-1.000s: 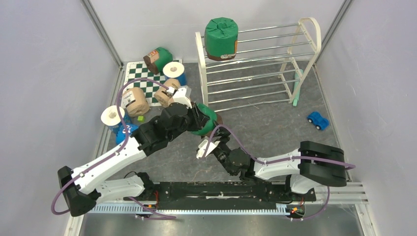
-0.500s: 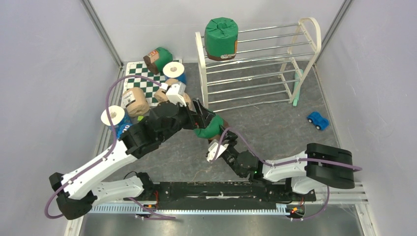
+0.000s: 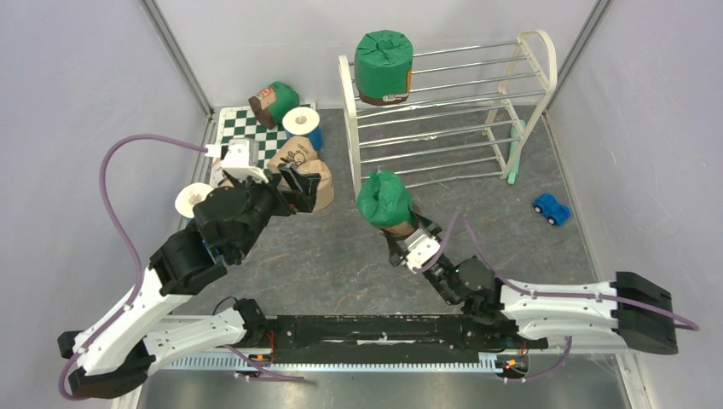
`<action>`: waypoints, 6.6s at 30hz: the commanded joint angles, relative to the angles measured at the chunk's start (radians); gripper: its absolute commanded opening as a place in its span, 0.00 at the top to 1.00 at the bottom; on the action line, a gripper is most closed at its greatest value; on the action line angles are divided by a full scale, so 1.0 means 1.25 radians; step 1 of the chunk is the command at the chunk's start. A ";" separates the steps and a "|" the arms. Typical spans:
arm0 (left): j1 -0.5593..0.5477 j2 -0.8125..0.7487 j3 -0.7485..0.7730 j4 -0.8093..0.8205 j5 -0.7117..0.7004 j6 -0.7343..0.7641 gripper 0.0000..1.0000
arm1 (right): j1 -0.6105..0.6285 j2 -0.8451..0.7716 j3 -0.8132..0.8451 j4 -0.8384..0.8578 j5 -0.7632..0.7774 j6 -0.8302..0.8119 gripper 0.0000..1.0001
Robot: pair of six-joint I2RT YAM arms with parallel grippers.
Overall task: Place and organize the paper towels onto the shelf
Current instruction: Pick up the paper towel from the center of the board, then place the paper towel on the shelf, then pick up the paper towel from the corner of the board.
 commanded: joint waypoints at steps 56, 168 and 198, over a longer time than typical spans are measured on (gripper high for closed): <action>0.004 -0.312 -0.364 0.112 -0.308 0.268 0.00 | -0.770 0.301 0.621 0.082 -0.486 0.300 0.42; 0.846 1.280 0.552 0.599 0.429 -0.382 0.03 | -0.768 -0.374 0.060 -0.586 -0.588 0.473 0.02; 0.842 1.323 0.559 0.986 0.603 -0.614 0.09 | -0.769 -0.273 0.055 -0.556 -0.597 0.473 0.02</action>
